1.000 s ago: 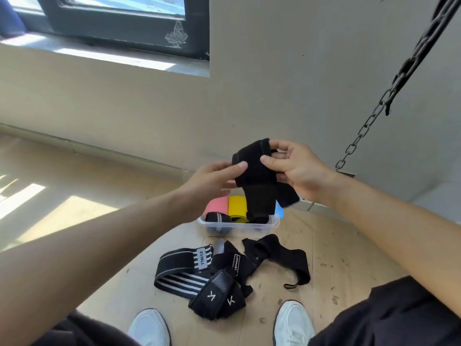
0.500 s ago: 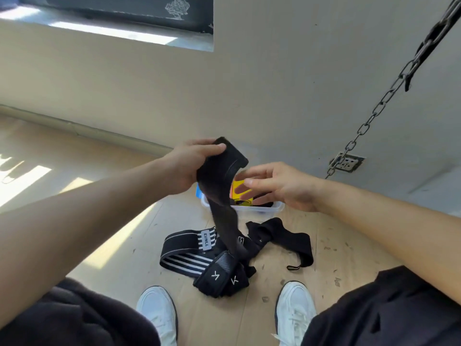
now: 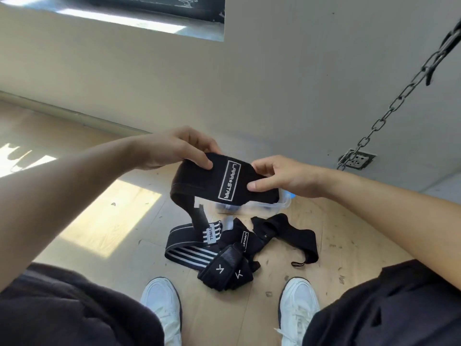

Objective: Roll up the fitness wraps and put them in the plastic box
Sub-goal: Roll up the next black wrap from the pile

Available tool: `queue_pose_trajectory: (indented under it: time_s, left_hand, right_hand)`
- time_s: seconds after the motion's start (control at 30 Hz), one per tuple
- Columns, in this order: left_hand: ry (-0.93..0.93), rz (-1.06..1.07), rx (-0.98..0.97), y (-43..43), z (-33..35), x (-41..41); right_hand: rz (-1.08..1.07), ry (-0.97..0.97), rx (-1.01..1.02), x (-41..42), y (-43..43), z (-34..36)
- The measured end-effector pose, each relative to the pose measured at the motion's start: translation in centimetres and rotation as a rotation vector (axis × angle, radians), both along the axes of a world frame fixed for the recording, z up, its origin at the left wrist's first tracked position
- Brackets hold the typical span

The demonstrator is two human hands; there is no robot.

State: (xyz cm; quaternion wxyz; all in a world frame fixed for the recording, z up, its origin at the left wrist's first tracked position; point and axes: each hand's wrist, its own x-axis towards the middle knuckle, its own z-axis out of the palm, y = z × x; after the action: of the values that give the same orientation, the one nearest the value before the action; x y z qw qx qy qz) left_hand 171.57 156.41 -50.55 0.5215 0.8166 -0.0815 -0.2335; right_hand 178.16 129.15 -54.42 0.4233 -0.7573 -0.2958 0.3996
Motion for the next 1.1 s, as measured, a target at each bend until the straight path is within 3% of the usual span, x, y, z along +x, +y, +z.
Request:
queue_pose_trajectory:
  time_s: [0.2,0.47,0.57,0.7,0.87,1.1]
  left_hand:
    - [0.019,0.048,0.121,1.0,-0.7,-0.6]
    - [0.029,0.022,0.034,-2.7,-3.3,-0.3]
    - [0.038,0.041,0.071,-2.1,-4.2,-0.1]
    - [0.060,0.074,0.172,-0.8,-4.3,0.3]
    - [0.040,0.051,0.391,0.5,-6.2,1.0]
    - [0.022,0.008,0.463,1.4,-9.6,1.0]
  right_hand:
    - [-0.109,0.031,0.117,0.1,0.5,-0.1]
    - [-0.334,0.015,0.312,-1.0,2.0,-0.7]
    - [-0.296,-0.004,0.188,-0.4,1.0,-1.8]
    - [-0.182,-0.105,-0.128,0.8,-1.4,-6.1]
    - [0.102,-0.236,-0.537,1.6,-3.3,-12.6]
    - [0.049,-0.288,-0.596,0.5,-1.3,-21.6]
